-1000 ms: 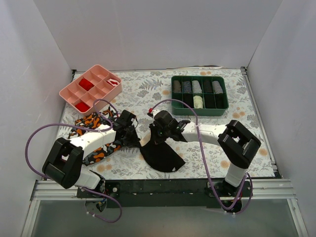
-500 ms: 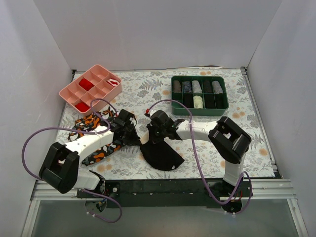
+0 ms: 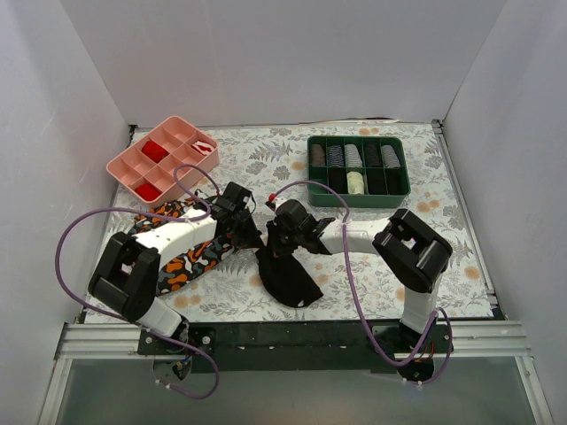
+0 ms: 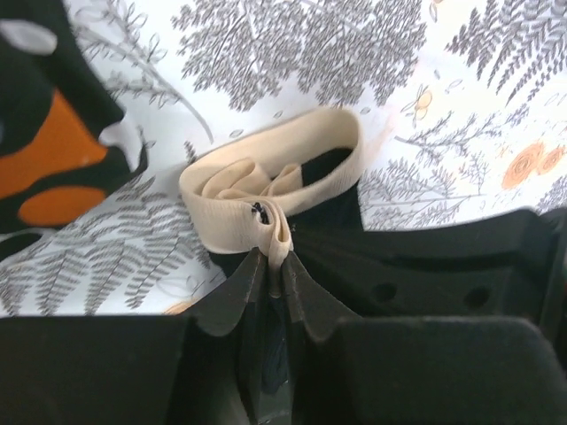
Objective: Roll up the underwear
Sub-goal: Fold the underwear at the center of the board.
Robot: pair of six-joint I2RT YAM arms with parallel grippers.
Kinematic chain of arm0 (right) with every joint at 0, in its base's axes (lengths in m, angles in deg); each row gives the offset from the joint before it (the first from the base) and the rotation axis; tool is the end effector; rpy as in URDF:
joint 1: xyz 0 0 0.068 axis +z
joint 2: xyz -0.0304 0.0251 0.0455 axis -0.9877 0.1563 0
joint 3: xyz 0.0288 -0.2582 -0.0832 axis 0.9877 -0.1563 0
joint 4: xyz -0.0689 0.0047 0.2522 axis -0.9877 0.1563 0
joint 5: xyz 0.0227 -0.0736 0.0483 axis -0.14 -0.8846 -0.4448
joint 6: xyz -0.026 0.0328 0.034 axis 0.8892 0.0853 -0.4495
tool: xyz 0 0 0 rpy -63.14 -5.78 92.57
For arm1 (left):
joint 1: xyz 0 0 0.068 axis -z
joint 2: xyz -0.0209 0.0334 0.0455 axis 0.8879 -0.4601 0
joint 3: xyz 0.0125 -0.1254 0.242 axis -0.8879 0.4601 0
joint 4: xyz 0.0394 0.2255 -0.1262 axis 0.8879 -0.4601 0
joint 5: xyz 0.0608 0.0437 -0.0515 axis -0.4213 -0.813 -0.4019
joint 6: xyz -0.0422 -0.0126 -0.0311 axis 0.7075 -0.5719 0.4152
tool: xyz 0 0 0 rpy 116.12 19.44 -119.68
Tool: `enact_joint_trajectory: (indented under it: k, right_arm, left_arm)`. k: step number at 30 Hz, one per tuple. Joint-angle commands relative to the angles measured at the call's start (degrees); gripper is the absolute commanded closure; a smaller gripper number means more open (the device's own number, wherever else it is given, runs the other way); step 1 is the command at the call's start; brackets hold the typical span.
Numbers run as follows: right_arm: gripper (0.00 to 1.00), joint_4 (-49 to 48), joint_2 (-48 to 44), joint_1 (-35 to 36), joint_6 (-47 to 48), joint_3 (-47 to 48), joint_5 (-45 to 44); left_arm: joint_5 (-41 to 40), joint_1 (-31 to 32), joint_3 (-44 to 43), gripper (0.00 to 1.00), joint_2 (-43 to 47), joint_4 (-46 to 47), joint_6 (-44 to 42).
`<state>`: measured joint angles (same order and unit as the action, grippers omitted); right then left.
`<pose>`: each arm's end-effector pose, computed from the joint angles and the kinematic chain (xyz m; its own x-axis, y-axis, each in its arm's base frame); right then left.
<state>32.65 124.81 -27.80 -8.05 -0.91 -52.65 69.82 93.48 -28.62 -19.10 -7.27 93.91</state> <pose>0.2266 0.3105 0.1513 -0.7852 -0.1858 -0.5907 -0.5167 0.7223 0.4597 0.2411 -0.1491 0.1901 -0.5653 -0.8188 0.0997 -0.7635 0.4736 -0.4390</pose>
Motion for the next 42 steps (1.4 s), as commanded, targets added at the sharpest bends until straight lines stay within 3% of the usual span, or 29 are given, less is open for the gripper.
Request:
enact_joint_trajectory:
  k: [1, 15, 25, 42]
  right_arm:
    - [0.99, 1.83, 1.15, 0.4, -3.18, -4.03, 0.07]
    - [0.99, -1.08, -4.82, 0.4, -3.81, -7.9, -0.02]
    - [0.94, 3.23, -13.88, 0.32, -0.65, -9.3, -6.87]
    - [0.99, 4.11, -6.85, 0.4, 1.74, -10.27, -5.2]
  left_arm:
    - [-0.81, 0.06, -4.8, 0.91, -3.14, 2.45, 0.86]
    - [0.6, 0.06, -5.6, 0.92, -7.98, 4.91, -0.54]
    - [1.91, 0.06, -5.86, 0.93, -8.42, 4.82, -2.31]
    - [5.69, 1.29, -9.02, 0.93, -7.36, 4.56, -1.34]
